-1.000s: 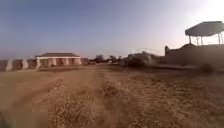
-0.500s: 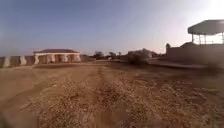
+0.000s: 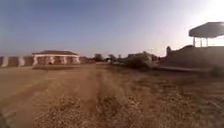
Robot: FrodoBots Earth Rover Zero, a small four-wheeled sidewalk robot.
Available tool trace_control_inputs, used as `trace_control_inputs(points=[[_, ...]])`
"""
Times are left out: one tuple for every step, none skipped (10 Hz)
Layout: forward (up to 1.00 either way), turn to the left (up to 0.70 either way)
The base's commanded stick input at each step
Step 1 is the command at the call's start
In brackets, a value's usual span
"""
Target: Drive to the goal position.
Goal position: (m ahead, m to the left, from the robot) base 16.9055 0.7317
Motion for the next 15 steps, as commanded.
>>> trace_control_inputs(points=[[0.69, 0.0], [0.69, 0.0], [0.69, 0.0], [0.69, 0.0], [0.69, 0.0], [0.69, 0.0], [0.69, 0.0], [0.69, 0.0], [0.69, 0.0], [0.69, 0.0], [0.69, 0.0], [0.69, 0.0], [0.69, 0.0], [0.69, 0.0], [0.69, 0.0]])
